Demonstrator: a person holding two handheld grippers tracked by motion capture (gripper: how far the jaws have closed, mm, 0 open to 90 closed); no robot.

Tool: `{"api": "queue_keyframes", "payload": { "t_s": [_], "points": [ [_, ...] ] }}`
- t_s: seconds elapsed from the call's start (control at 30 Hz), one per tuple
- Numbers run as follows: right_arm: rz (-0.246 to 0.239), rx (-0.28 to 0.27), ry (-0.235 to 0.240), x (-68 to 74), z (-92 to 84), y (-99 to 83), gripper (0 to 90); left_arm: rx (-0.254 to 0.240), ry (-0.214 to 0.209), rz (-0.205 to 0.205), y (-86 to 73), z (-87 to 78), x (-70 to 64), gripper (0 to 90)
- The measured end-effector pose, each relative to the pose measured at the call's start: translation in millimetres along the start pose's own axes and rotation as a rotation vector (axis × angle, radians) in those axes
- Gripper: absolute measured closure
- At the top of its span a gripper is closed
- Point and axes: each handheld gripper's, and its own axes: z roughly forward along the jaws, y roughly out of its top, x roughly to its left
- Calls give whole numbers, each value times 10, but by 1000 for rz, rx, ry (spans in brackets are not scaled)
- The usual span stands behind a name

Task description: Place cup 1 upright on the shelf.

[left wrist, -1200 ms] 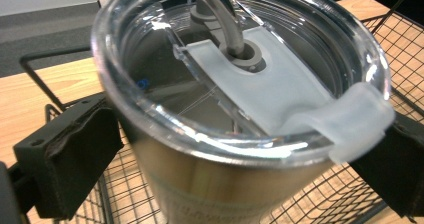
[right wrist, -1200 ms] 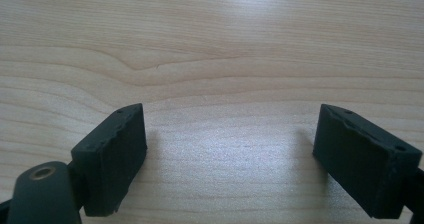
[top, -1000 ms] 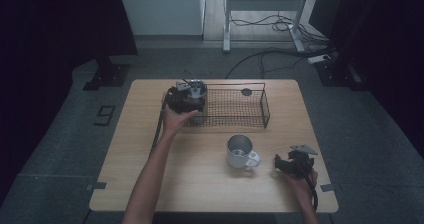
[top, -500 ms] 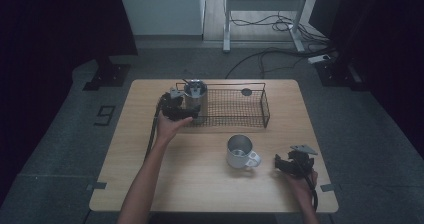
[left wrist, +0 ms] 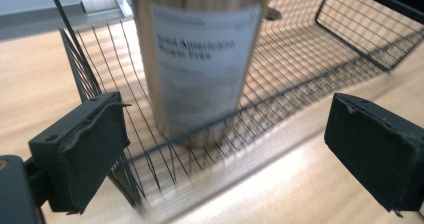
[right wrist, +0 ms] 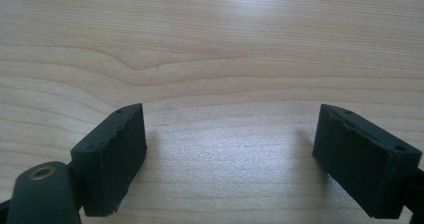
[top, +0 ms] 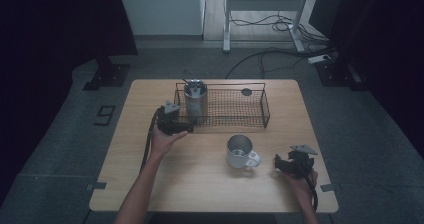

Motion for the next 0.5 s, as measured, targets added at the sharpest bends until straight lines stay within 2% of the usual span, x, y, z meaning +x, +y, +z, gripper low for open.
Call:
{"api": "queue_keyframes", "payload": {
  "t_s": [0.13,0.2,0.23,0.27,0.3,0.33,0.37,0.4,0.5],
  "points": [
    [0,0,0,0,0,0,132,6,-12,8,-188,-84,-42,50],
    [2,1,0,1,0,0,132,7,-14,9,-232,-108,-49,52],
    [1,0,0,1,0,0,131,6,-22,0,-325,-160,-63,55],
    [1,0,0,1,0,0,131,6,-22,0,-325,-160,-63,56],
    [0,0,0,1,0,0,131,8,-34,-4,-430,-216,-79,58],
    [0,0,0,1,0,0,131,8,-34,-4,-430,-216,-79,60],
    [0,0,0,0,0,0,131,23,-30,5,-526,-264,-93,61],
    [0,0,0,0,0,0,131,23,-30,5,-526,-264,-93,62],
    [0,0,-1,1,0,0,131,40,-21,15,-680,-347,-118,65]
  ]
}}
